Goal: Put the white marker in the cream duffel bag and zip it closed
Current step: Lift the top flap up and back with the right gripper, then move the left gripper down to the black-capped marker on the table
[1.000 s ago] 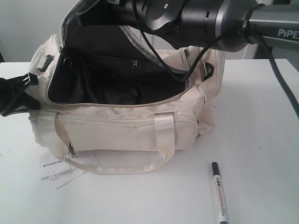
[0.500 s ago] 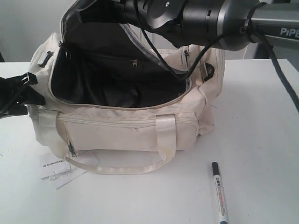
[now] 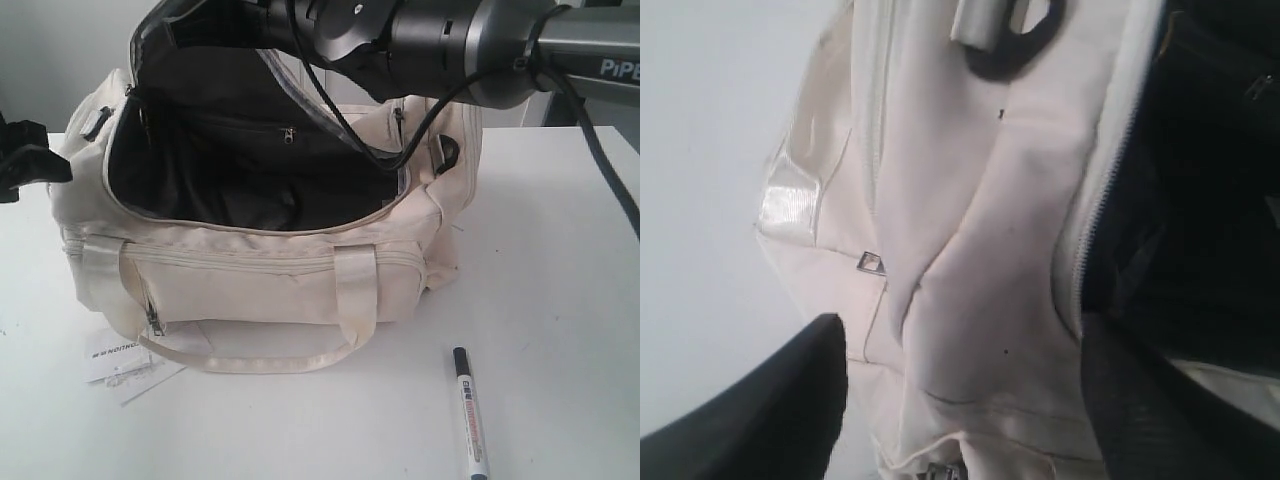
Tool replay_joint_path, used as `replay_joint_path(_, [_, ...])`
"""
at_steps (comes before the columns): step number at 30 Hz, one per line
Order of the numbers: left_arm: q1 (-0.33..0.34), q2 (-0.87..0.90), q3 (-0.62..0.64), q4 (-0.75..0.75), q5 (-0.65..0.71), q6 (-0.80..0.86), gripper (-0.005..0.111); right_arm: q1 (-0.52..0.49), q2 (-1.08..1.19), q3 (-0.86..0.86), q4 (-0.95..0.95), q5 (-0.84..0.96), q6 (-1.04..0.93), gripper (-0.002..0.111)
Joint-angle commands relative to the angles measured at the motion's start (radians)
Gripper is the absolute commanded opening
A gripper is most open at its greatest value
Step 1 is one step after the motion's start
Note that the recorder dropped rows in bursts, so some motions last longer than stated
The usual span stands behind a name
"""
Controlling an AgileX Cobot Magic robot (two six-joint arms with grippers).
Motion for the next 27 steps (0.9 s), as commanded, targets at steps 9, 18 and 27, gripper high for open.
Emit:
replay_joint_path(9, [-0.099,-0.298,0.000,0.037,0.193,0.165,0.000,-0.009,-0.017,-0.003,0.001,-0.030,0.005,0.000])
replay_joint_path(18, [-0.390,-0.299,0.000,0.048,0.220,0.206,0.000,-0.009,-0.017,-0.003,0.001,-0.030,0.005,0.000])
replay_joint_path(27, [-0.750,-0.135,0.000,0.041,0.061,0.204,0.000,-0.009,-0.017,-0.003,0.001,-0.030,0.005,0.000])
